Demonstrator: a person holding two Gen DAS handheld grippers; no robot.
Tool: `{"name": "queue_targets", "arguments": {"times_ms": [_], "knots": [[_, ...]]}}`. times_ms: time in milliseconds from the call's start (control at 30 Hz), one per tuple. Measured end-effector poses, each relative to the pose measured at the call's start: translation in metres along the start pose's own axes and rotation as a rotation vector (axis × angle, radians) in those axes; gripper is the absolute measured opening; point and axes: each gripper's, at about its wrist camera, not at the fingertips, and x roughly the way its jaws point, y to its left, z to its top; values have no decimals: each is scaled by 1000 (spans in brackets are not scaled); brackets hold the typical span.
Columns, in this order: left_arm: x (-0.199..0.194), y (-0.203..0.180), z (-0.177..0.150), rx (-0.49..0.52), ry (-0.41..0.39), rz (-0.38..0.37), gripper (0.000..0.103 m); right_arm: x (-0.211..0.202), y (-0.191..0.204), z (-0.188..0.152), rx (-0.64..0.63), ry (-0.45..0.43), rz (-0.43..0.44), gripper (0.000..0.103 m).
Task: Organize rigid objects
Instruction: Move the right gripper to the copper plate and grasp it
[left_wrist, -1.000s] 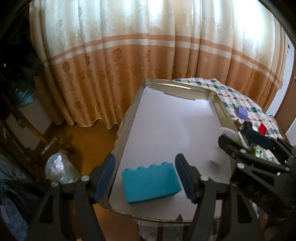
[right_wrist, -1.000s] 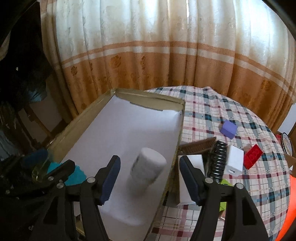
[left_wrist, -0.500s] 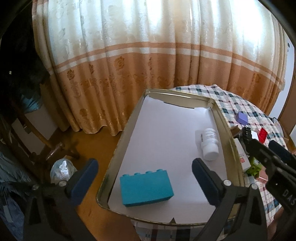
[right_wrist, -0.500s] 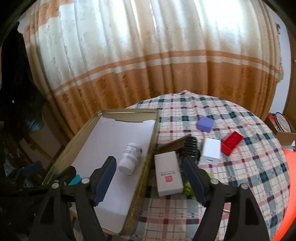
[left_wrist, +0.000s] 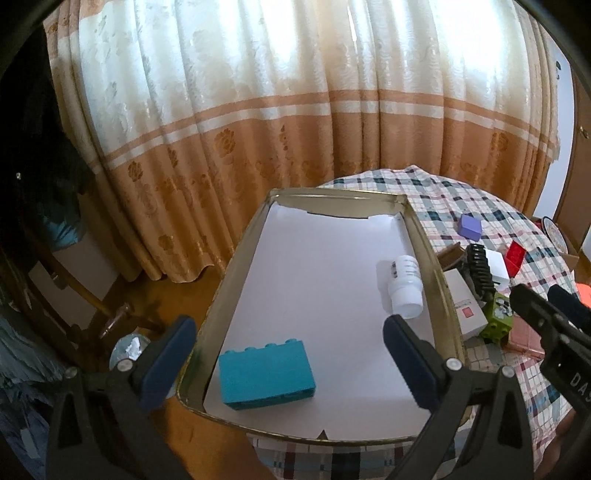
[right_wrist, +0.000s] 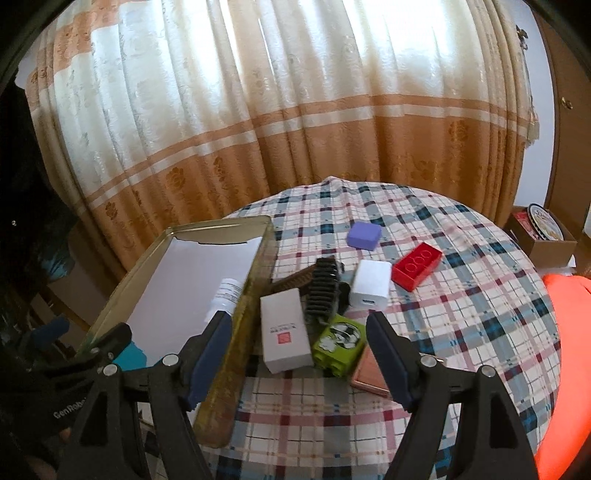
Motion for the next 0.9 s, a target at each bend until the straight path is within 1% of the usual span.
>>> {"name": "queue_targets", "arguments": {"times_ms": [200,333,667,900], "knots": [[-3,-10,1,21,1,2,102,-3,-12,-5,21,7,-14,77],[-4,-17,-1,28,7,-9,102,-5,-19,-6,32,6,-19,77],[-5,-40,-2,59,31,-58,102,-8,-43,-12,56,20,-50,77],[-5,-53,-7,75,47,-106,102,-8,-74,-21,79,56,-109,77]]}}
